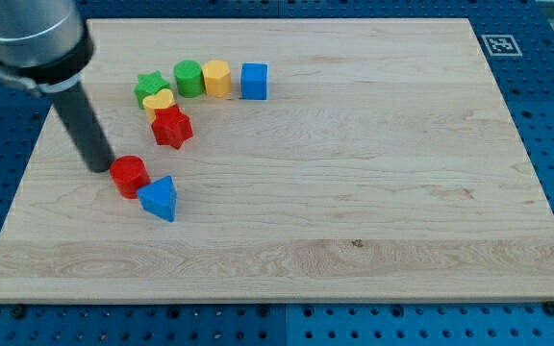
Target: Push the red circle at the center
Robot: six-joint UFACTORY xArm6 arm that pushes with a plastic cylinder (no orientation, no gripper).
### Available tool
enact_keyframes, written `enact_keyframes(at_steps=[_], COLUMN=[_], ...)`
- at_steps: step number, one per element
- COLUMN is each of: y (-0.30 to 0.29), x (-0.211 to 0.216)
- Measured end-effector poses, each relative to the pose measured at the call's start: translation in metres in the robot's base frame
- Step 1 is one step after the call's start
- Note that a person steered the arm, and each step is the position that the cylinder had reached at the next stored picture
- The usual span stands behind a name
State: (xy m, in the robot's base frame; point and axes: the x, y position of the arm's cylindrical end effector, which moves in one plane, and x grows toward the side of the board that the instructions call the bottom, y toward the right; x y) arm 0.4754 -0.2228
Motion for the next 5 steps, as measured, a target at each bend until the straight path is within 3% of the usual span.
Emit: enact_keyframes(at_steps=[1,5], y=[-0.003,0.075], x=[0.011,0.028])
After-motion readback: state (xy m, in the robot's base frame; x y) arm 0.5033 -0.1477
